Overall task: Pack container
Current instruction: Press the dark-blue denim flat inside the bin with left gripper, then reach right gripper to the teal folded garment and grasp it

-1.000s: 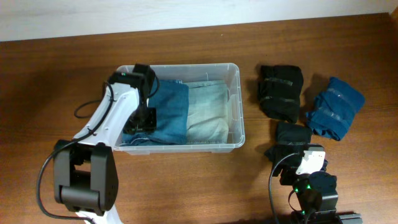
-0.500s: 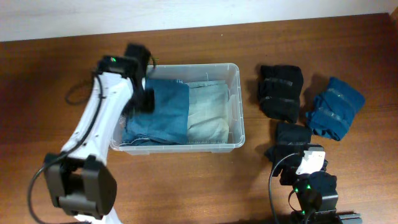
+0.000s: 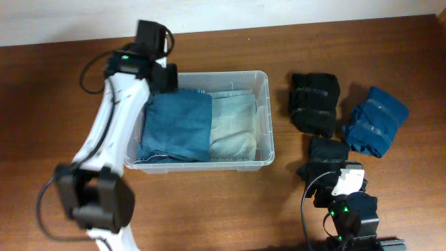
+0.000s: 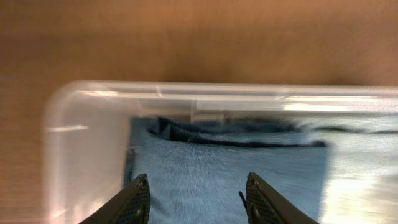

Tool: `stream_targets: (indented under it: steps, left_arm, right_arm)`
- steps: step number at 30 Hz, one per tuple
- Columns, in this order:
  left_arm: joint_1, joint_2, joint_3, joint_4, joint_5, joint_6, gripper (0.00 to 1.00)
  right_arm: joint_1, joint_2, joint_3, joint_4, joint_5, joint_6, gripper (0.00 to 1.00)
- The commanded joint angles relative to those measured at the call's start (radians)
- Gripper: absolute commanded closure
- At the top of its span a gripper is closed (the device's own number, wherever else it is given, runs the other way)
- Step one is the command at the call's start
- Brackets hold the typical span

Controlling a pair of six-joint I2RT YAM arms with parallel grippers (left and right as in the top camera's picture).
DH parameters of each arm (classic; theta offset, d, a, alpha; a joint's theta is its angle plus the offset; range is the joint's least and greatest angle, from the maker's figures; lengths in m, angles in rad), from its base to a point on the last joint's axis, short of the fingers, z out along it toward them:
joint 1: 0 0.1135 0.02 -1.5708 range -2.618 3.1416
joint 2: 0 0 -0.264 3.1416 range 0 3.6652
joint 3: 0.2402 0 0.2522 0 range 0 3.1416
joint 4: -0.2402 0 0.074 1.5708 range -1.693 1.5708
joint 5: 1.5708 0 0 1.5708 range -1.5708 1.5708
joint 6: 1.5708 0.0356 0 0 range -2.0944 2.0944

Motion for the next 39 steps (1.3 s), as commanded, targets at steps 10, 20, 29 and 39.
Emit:
stream_targets:
  steps: [10, 20, 29, 39]
  left_arm:
    - [0.004, 0.192, 0.01, -0.081, 0.01, 0.016, 0.58]
    - [0.064, -0.073, 0.44, -0.435, 0.007, -0.033, 0.39]
    - [0.138, -0.294, 0.541, -0.604, -0.021, -0.032, 0.0]
    - [0.15, -0.416, 0.541, -0.684, -0.061, -0.032, 0.0]
  right_arm:
    - [-0.008, -0.006, -0.008, 0.002, -0.002, 0.004, 0.02]
    - [-0.008, -0.006, -0.008, 0.002, -0.002, 0.004, 0.02]
    - [-0.008, -0.006, -0.008, 0.033, -0.002, 0.005, 0.02]
    - [-0.008, -0.005, 0.002, 0.266, -0.627, 0.305, 0.02]
